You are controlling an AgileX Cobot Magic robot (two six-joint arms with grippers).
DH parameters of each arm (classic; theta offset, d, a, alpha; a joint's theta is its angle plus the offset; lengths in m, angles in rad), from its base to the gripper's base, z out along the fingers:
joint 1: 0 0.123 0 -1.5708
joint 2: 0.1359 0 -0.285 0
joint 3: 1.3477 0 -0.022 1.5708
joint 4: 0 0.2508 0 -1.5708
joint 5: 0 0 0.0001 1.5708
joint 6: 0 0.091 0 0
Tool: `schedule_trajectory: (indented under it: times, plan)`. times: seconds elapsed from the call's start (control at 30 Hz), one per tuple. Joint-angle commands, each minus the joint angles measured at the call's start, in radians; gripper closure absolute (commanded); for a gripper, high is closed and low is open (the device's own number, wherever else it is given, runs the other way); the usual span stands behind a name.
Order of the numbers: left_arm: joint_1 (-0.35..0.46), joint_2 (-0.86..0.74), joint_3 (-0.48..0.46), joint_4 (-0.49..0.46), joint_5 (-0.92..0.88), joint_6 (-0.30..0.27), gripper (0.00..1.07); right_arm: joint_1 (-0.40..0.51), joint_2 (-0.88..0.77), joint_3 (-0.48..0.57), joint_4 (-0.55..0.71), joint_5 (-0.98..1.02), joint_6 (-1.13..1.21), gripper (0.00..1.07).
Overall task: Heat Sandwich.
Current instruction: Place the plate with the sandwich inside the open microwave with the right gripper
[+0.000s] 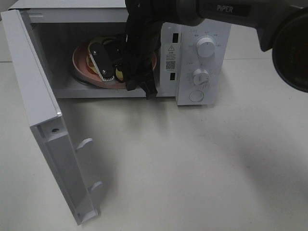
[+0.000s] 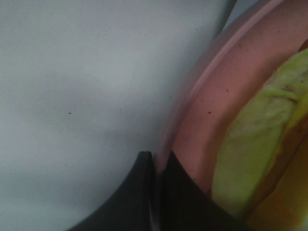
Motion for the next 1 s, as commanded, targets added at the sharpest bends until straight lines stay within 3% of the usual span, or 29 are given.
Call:
schedule_trajectory:
  times: [0.03,0.33,1.0]
  plan:
    - [0.002,-0.019,0.0,0.002,-0.01,0.0,0.07,-0.016,0.02,-0.057,-0.003,-0.03,0.007,1.07]
    - [0.002,-0.019,0.0,0.002,-0.01,0.0,0.07,-0.027,0.078,-0.128,0.003,-0.061,0.011,1.07]
    - [0.002,-0.019,0.0,0.002,-0.01,0.0,0.07,-0.037,0.101,-0.132,0.007,-0.123,-0.002,1.02]
